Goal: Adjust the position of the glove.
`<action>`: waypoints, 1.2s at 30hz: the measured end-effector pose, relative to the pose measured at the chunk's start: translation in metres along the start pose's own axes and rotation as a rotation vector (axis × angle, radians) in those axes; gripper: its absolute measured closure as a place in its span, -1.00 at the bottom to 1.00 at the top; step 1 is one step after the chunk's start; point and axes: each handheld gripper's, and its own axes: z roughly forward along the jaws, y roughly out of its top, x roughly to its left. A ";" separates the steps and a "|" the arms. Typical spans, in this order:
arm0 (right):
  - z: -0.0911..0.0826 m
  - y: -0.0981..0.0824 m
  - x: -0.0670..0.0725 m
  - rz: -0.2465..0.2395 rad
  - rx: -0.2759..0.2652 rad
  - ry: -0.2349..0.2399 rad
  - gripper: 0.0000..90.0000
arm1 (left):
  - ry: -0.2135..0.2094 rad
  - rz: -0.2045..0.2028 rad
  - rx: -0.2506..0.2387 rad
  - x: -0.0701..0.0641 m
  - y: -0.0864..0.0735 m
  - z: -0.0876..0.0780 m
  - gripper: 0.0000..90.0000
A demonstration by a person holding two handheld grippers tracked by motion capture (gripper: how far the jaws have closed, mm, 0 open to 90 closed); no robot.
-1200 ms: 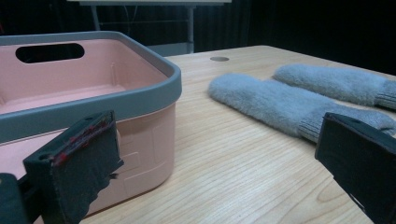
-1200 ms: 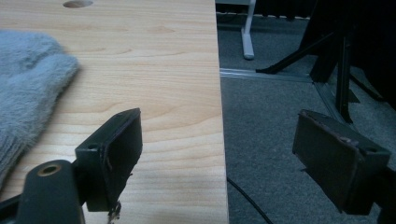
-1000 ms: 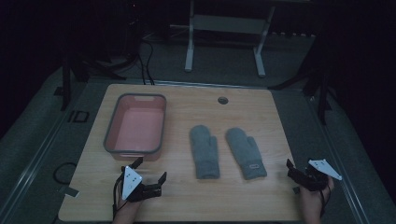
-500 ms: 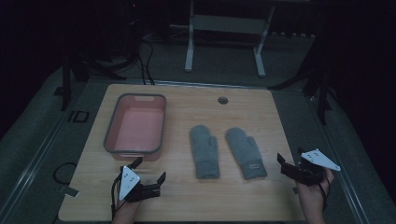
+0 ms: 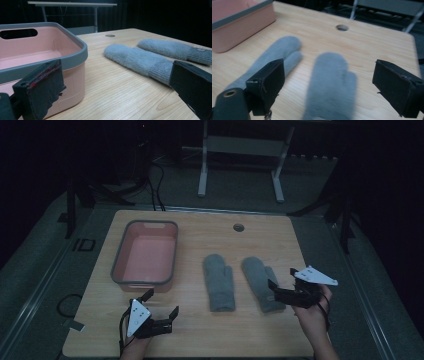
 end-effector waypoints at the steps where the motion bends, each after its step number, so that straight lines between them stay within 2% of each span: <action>1: 0.004 0.001 0.005 0.013 -0.002 -0.004 -0.78 | -0.001 0.001 -0.002 0.000 0.000 0.000 -1.00; 3: 0.012 0.004 0.014 0.007 0.009 0.028 -0.78 | -0.005 0.003 -0.003 0.000 0.001 0.000 -1.00; 5: 0.016 0.005 0.018 0.012 0.010 0.037 -0.78 | -0.007 0.002 -0.002 0.000 0.001 0.000 -1.00; 6: 0.023 0.006 0.024 0.005 0.021 0.072 -0.78 | -0.009 0.003 -0.002 0.000 0.001 0.000 -1.00; 8: 0.031 0.008 0.031 0.008 0.024 0.095 -0.78 | -0.011 0.002 -0.001 0.000 0.001 0.000 -1.00; 9: 0.036 0.009 0.034 0.010 0.030 0.121 -0.78 | -0.014 0.004 -0.001 0.000 0.001 0.000 -1.00; 11: 0.047 0.011 0.039 0.008 0.036 0.127 -0.72 | -0.016 0.007 -0.002 -0.001 0.001 0.000 -1.00; 18: 0.085 0.013 0.059 -0.018 0.085 0.204 -0.65 | -0.023 0.020 -0.004 -0.003 0.001 0.000 -1.00; 20: 0.095 0.012 0.063 -0.025 0.100 0.197 -0.61 | -0.024 0.028 -0.004 -0.003 0.001 0.000 -1.00; 23: 0.114 0.009 0.068 -0.024 0.134 0.217 -0.50 | -0.025 0.033 -0.005 -0.004 0.001 -0.001 -1.00; 29: 0.145 -0.001 0.076 -0.022 0.190 0.216 -0.43 | -0.031 0.032 -0.001 -0.004 0.001 0.000 -1.00; 34: 0.160 -0.007 0.083 -0.020 0.225 0.227 -0.37 | -0.034 0.032 0.000 -0.004 0.001 0.000 -1.00; 36: 0.167 -0.013 0.090 -0.033 0.247 0.207 -0.37 | -0.037 0.030 0.000 -0.004 0.001 -0.001 -1.00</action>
